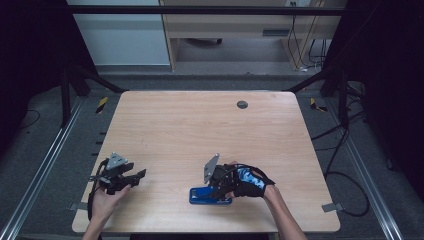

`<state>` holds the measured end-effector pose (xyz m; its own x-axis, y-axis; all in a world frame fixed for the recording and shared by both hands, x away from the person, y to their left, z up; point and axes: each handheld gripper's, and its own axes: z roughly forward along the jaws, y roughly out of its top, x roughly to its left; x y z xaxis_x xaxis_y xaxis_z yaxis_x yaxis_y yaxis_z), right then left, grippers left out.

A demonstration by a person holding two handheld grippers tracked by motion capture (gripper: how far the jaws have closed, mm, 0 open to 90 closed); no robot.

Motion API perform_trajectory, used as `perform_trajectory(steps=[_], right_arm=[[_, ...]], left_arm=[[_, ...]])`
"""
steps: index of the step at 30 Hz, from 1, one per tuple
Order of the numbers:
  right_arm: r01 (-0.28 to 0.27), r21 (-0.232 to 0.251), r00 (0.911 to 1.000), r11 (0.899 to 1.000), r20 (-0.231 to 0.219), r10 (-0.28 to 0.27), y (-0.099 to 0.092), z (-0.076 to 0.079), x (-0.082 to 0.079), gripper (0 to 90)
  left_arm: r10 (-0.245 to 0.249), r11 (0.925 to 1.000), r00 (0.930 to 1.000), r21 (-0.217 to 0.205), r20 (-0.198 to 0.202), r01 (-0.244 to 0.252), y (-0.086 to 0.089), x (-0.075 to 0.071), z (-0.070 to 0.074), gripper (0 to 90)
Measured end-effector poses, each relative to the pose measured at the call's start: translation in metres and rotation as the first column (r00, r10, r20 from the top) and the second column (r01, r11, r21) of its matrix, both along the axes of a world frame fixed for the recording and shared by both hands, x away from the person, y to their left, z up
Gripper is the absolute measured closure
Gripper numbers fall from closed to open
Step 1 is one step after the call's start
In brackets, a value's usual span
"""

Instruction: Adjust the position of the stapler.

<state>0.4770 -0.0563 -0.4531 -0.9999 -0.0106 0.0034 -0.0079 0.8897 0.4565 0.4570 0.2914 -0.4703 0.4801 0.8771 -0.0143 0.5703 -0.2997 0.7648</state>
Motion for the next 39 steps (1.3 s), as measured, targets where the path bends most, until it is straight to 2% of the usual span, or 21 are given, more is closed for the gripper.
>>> perform_trajectory(steps=[8,9,26,33,36,39], right_arm=[[-0.002,0.006,0.9998,1.0,0.017,0.001,-0.0007,-0.0005,0.0025,65.9],[0.01,0.006,0.9999,1.0,0.011,-0.01,-0.001,-0.0004,0.0031,65.9],[-0.015,0.015,0.9999,1.0,0.0,0.015,-0.0028,-0.0006,0.0036,66.0],[0.004,0.011,0.9999,1.0,-0.013,-0.004,-0.0027,-0.0027,0.0027,64.5],[0.036,0.028,0.9993,0.999,-0.009,-0.036,-0.005,-0.0039,0.0016,55.2],[0.059,0.032,0.9982,0.998,0.008,-0.059,-0.0072,-0.0035,-0.0028,53.9]], left_arm=[[-0.001,1.0,1.0,0.003,-0.001,0.001,-0.0005,0.0002,-0.0003,41.9],[-0.001,1.0,1.0,0.003,-0.002,0.001,-0.0005,0.0002,-0.0003,41.9],[-0.003,1.0,1.0,0.003,-0.002,0.003,-0.001,0.0001,-0.0004,41.8],[-0.004,1.0,1.0,0.003,-0.002,0.004,-0.0013,-0.0001,-0.0003,41.8],[-0.004,1.0,1.0,0.002,-0.002,0.004,-0.0014,-0.0002,-0.0002,41.7],[-0.004,1.0,1.0,0.002,-0.002,0.004,-0.0016,-0.0004,-0.0003,41.6]])
